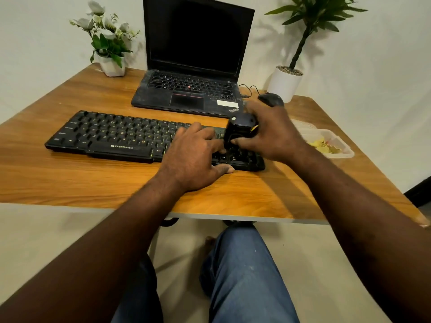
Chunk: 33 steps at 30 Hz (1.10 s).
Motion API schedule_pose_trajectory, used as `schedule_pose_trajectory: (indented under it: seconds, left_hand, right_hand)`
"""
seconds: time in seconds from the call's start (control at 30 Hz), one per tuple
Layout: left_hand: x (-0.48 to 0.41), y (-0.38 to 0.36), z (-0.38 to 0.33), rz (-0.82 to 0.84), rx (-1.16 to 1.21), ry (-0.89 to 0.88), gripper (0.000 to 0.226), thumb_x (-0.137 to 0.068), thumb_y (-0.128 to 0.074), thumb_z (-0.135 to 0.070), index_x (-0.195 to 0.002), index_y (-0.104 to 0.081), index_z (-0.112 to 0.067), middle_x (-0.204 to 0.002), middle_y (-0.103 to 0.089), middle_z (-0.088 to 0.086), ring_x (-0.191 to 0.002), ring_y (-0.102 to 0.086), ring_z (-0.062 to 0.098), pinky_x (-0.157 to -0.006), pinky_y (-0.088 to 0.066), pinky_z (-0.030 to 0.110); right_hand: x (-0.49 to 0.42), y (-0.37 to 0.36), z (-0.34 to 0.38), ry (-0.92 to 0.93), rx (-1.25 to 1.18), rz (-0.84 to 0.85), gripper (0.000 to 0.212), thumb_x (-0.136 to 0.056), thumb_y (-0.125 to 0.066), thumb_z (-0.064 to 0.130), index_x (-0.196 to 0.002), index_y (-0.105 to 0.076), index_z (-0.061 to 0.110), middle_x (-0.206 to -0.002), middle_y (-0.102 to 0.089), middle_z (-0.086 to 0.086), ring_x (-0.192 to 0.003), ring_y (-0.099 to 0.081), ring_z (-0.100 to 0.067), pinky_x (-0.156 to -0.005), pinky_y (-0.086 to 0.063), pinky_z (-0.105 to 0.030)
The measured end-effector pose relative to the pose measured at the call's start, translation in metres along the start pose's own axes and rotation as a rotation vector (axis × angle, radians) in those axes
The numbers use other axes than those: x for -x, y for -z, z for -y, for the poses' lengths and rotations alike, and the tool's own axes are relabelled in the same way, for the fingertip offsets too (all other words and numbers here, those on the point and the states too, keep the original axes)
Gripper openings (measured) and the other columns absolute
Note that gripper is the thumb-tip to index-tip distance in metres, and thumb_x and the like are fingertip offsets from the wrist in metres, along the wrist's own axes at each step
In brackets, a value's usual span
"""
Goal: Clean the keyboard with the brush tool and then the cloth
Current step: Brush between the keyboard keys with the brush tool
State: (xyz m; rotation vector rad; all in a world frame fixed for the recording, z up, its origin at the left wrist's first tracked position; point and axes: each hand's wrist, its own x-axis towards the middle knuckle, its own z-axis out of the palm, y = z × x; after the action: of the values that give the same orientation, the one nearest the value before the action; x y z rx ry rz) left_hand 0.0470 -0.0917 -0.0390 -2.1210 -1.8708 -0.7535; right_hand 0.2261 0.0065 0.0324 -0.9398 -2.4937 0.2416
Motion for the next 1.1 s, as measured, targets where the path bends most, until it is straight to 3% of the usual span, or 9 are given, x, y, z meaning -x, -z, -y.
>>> schedule_pose_trajectory:
  seconds: [0.07,0.23,0.3,0.43,0.53,0.73,0.93,1.03,1.1]
  left_hand:
    - [0.001,0.000,0.000,-0.004,-0.001,0.003,0.056,-0.083,-0.062,-0.076,-0.116,-0.072,-0.031,-0.104,-0.055,-0.010,-0.108,-0.046,0.017,-0.089,-0.036,0.039]
    - [0.000,0.001,-0.001,0.000,0.007,0.001,0.055,-0.083,-0.064,-0.075,-0.115,-0.072,-0.031,-0.100,-0.042,-0.014,-0.108,-0.045,0.016,-0.089,-0.035,0.039]
    - [0.001,0.001,-0.001,0.004,0.009,0.000,0.055,-0.084,-0.063,-0.075,-0.116,-0.072,-0.031,-0.101,-0.045,-0.014,-0.109,-0.044,0.016,-0.090,-0.035,0.038]
    - [0.001,0.002,0.000,-0.001,0.006,0.006,0.055,-0.083,-0.063,-0.075,-0.117,-0.071,-0.032,-0.105,-0.052,-0.012,-0.108,-0.043,0.016,-0.089,-0.033,0.037]
    - [0.001,0.001,0.000,-0.011,-0.011,0.013,0.055,-0.083,-0.064,-0.075,-0.116,-0.072,-0.032,-0.105,-0.056,-0.010,-0.107,-0.044,0.016,-0.086,-0.032,0.037]
    - [0.001,0.002,-0.001,-0.007,0.003,0.018,0.053,-0.083,-0.065,-0.075,-0.114,-0.072,-0.033,-0.105,-0.057,-0.010,-0.109,-0.045,0.016,-0.090,-0.036,0.039]
    - [0.001,0.003,-0.001,-0.002,-0.012,0.025,0.054,-0.083,-0.063,-0.076,-0.113,-0.070,-0.031,-0.110,-0.061,-0.009,-0.110,-0.045,0.016,-0.092,-0.036,0.039]
    - [0.001,0.002,-0.001,-0.022,-0.018,0.025,0.055,-0.081,-0.066,-0.075,-0.107,-0.070,-0.027,-0.104,-0.061,-0.008,-0.106,-0.047,0.017,-0.089,-0.037,0.040]
    - [0.001,0.002,-0.001,-0.023,-0.002,0.025,0.053,-0.081,-0.067,-0.075,-0.107,-0.070,-0.029,-0.106,-0.062,-0.008,-0.108,-0.047,0.017,-0.092,-0.038,0.041]
  right_hand:
    - [0.000,-0.003,-0.002,0.011,0.028,0.045,0.050,-0.075,-0.090,0.027,-0.113,-0.057,0.025,-0.098,-0.068,0.008,-0.087,-0.067,-0.010,-0.073,-0.060,-0.036]
    - [0.017,0.026,-0.035,-0.116,0.163,0.053,0.047,-0.075,-0.092,0.029,-0.106,-0.057,0.028,-0.087,-0.058,0.016,-0.080,-0.058,-0.007,-0.063,-0.040,-0.021]
    - [0.020,0.031,-0.035,-0.140,0.172,-0.001,0.049,-0.074,-0.092,0.029,-0.112,-0.061,0.023,-0.093,-0.061,0.011,-0.084,-0.058,-0.011,-0.065,-0.042,-0.024]
    - [0.009,0.011,-0.002,-0.060,-0.031,-0.022,0.044,-0.075,-0.090,0.028,-0.104,-0.057,0.028,-0.091,-0.060,0.020,-0.081,-0.060,0.005,-0.067,-0.047,-0.013]
    - [0.005,0.000,0.008,-0.004,-0.011,0.071,0.047,-0.075,-0.091,0.028,-0.110,-0.059,0.024,-0.097,-0.068,0.008,-0.091,-0.064,-0.006,-0.079,-0.055,-0.025]
    - [0.030,0.033,-0.035,-0.120,0.157,0.096,0.046,-0.073,-0.093,0.030,-0.099,-0.055,0.029,-0.084,-0.058,0.015,-0.081,-0.061,-0.013,-0.058,-0.037,-0.024]
    - [0.021,0.011,0.001,-0.026,0.015,-0.034,0.045,-0.074,-0.091,0.030,-0.102,-0.055,0.027,-0.087,-0.063,0.014,-0.078,-0.062,-0.004,-0.061,-0.050,-0.023]
    - [0.021,-0.002,0.007,0.049,0.093,0.023,0.043,-0.076,-0.089,0.029,-0.103,-0.055,0.025,-0.087,-0.067,0.007,-0.076,-0.063,-0.015,-0.060,-0.052,-0.033]
    - [0.029,0.007,-0.009,-0.010,0.134,0.031,0.045,-0.076,-0.090,0.029,-0.101,-0.052,0.029,-0.086,-0.064,0.007,-0.077,-0.061,-0.016,-0.058,-0.047,-0.030]
